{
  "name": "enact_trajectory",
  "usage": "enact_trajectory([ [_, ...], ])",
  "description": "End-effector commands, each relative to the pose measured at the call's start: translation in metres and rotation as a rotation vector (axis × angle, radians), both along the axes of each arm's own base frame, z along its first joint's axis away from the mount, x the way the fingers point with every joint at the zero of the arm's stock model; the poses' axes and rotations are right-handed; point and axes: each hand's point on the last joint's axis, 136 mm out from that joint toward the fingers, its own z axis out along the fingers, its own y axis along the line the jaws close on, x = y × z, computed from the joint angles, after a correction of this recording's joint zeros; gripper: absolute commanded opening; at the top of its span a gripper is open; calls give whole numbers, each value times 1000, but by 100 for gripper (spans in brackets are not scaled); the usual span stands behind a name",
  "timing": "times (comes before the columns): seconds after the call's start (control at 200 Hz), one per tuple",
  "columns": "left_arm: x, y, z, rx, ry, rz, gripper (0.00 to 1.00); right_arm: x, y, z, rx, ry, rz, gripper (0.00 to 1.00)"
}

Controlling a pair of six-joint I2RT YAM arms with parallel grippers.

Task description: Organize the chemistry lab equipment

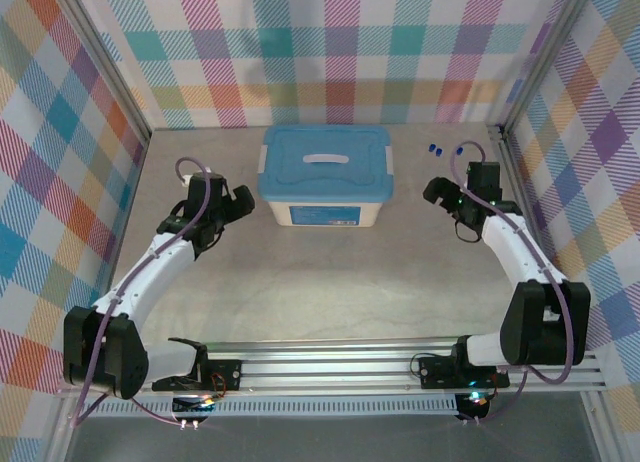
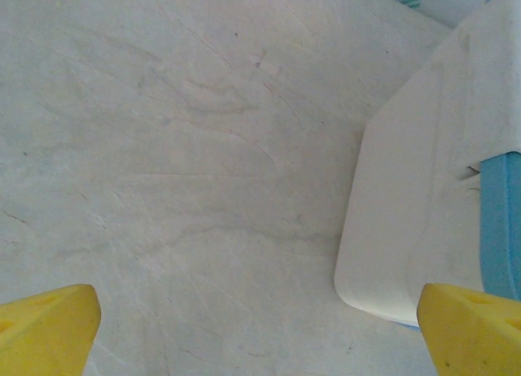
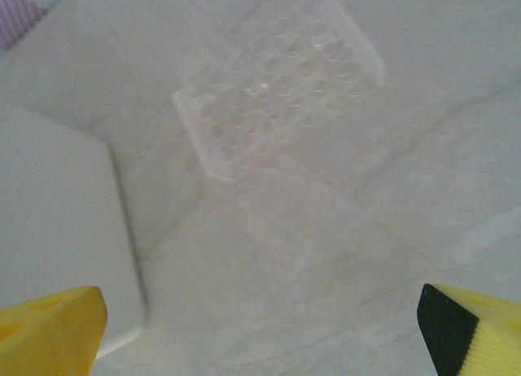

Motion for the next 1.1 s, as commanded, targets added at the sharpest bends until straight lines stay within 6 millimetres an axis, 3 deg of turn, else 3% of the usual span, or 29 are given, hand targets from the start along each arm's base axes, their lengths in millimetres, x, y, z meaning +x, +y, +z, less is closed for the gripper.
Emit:
enact_trajectory([
  [0.0,9,13,16,93,-112,9,100,-12,-14,-7,-171,-46,-4,99],
  [0.22,28,32,7,317,-136,17,100,-1,-5,-15,-332,-160,103,99],
  [0.405,38,26,-18,358,-158,-46,100,6,6,-30,-390,-165,183,99],
  [0.555,35,28,-38,409,-216,-83,100,8,10,-36,-394,-209,205,99],
  [0.88,26,23,-39,372,-270,-147,100,17,22,-51,-396,-264,280,100],
  [0.995,15,31,-52,382,-265,-110,100,18,19,-48,-417,-286,267,100],
  [1.095,11,27,-62,369,-292,-135,100,19,18,-49,-438,-295,268,100],
])
